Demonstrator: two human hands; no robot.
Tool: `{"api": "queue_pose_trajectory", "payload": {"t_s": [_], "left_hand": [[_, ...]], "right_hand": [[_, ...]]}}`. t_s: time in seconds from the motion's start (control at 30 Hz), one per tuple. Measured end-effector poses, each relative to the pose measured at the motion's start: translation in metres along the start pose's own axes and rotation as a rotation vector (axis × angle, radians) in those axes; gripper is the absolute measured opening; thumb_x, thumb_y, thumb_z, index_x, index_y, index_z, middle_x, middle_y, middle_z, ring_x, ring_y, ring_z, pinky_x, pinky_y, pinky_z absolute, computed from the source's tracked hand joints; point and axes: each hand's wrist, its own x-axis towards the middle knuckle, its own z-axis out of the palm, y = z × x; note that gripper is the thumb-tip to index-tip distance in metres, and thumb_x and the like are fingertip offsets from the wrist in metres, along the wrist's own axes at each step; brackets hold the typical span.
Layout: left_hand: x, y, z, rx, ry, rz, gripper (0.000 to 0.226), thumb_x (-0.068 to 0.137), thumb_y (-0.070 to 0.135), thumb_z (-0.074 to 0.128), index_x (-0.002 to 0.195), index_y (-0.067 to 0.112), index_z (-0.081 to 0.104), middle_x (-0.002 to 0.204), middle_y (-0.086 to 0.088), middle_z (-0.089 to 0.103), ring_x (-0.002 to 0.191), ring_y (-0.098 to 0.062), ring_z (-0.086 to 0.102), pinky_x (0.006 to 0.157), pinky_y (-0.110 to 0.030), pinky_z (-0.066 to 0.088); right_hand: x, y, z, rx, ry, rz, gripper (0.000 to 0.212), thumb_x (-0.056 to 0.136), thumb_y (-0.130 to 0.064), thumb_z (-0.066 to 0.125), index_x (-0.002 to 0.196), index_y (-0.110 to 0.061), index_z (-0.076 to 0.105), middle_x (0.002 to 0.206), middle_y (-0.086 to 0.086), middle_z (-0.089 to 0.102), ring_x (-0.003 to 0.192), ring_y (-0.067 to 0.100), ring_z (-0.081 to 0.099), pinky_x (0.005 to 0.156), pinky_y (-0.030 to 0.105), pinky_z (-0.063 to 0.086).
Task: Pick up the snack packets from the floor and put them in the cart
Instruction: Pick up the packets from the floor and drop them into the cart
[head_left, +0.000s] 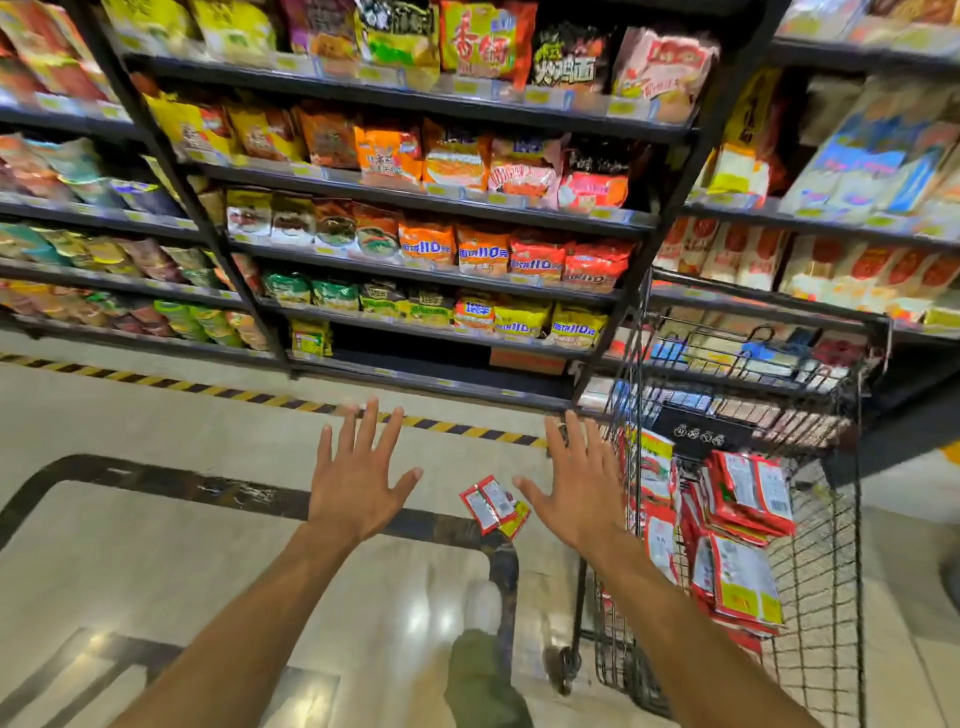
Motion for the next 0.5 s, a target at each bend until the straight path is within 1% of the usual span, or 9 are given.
{"api": "queue_pose_trajectory", "payload": {"t_s": [0.1, 0.2, 0.23, 0.3, 0.33, 0.37, 0.4, 0.43, 0.5], "left_hand": [[0.059, 0.014, 0.018, -0.001, -0.046, 0.015, 0.09, 0.087, 0.079, -0.001, 0.164, 0.033, -0.012, 0.173, -0.005, -0.014, 0.16, -0.029, -0.011, 0.128, -0.055, 0.002], [0.116, 0.026, 0.05, 0.025, -0.107, 0.023, 0.089, 0.089, 0.079, 0.003, 0.164, 0.034, -0.012, 0.173, -0.004, -0.018, 0.16, -0.029, -0.011, 0.128, -0.054, 0.002], [0.133, 0.029, 0.064, 0.03, -0.116, 0.029, 0.089, 0.088, 0.079, 0.003, 0.164, 0.034, -0.009, 0.173, -0.004, -0.015, 0.16, -0.029, -0.009, 0.128, -0.054, 0.003], [0.164, 0.034, 0.095, 0.029, -0.158, 0.043, 0.089, 0.089, 0.078, 0.006, 0.165, 0.032, -0.003, 0.174, -0.004, -0.008, 0.161, -0.029, -0.004, 0.127, -0.054, 0.005], [0.179, 0.037, 0.113, 0.027, -0.18, 0.046, 0.089, 0.09, 0.077, 0.006, 0.165, 0.032, -0.004, 0.174, -0.005, -0.008, 0.161, -0.03, -0.004, 0.127, -0.054, 0.005], [0.195, 0.04, 0.132, 0.026, -0.186, 0.052, 0.088, 0.09, 0.077, 0.006, 0.165, 0.032, -0.006, 0.174, -0.005, -0.009, 0.161, -0.03, -0.004, 0.127, -0.054, 0.006], [0.211, 0.042, 0.152, 0.026, -0.196, 0.06, 0.088, 0.09, 0.077, 0.006, 0.165, 0.032, -0.008, 0.174, -0.005, -0.01, 0.161, -0.031, -0.004, 0.128, -0.054, 0.007], [0.224, 0.044, 0.174, 0.02, -0.218, 0.06, 0.088, 0.09, 0.077, 0.005, 0.165, 0.032, -0.009, 0.174, -0.004, -0.011, 0.161, -0.031, -0.004, 0.128, -0.054, 0.008], [0.251, 0.05, 0.223, -0.005, -0.251, 0.067, 0.088, 0.09, 0.076, 0.005, 0.165, 0.031, -0.004, 0.174, -0.005, -0.008, 0.161, -0.031, -0.001, 0.128, -0.054, 0.009]], "right_hand": [[0.052, 0.023, 0.027, 0.018, -0.053, 0.012, 0.093, 0.094, -0.08, 0.034, 0.166, -0.028, 0.008, 0.174, 0.01, 0.006, 0.16, 0.036, 0.001, 0.129, 0.056, 0.01], [0.103, 0.043, 0.069, 0.037, -0.066, 0.009, 0.091, 0.092, -0.075, 0.046, 0.163, -0.021, 0.028, 0.17, 0.015, 0.023, 0.157, 0.041, 0.02, 0.122, 0.062, 0.028], [0.117, 0.049, 0.086, 0.051, -0.072, 0.006, 0.089, 0.092, -0.073, 0.046, 0.162, -0.02, 0.031, 0.17, 0.016, 0.025, 0.156, 0.042, 0.023, 0.121, 0.062, 0.029], [0.145, 0.059, 0.124, 0.094, -0.095, -0.006, 0.089, 0.092, -0.072, 0.045, 0.163, -0.021, 0.03, 0.172, 0.013, 0.017, 0.157, 0.041, 0.02, 0.124, 0.062, 0.023], [0.157, 0.064, 0.143, 0.106, -0.108, -0.007, 0.089, 0.091, -0.072, 0.046, 0.163, -0.022, 0.029, 0.172, 0.01, 0.012, 0.157, 0.041, 0.017, 0.125, 0.062, 0.021], [0.172, 0.07, 0.164, 0.111, -0.116, -0.011, 0.089, 0.09, -0.07, 0.048, 0.163, -0.022, 0.03, 0.172, 0.01, 0.011, 0.158, 0.041, 0.017, 0.124, 0.062, 0.022], [0.185, 0.076, 0.184, 0.109, -0.114, -0.013, 0.088, 0.089, -0.068, 0.049, 0.162, -0.021, 0.032, 0.172, 0.012, 0.015, 0.157, 0.042, 0.017, 0.123, 0.063, 0.024], [0.196, 0.081, 0.205, 0.107, -0.12, -0.006, 0.089, 0.089, -0.068, 0.046, 0.162, -0.021, 0.031, 0.172, 0.013, 0.017, 0.158, 0.041, 0.016, 0.124, 0.062, 0.021], [0.22, 0.094, 0.25, 0.106, -0.176, 0.034, 0.093, 0.087, -0.074, 0.032, 0.165, -0.024, 0.021, 0.174, 0.009, 0.007, 0.16, 0.036, 0.004, 0.127, 0.054, 0.005]]}}
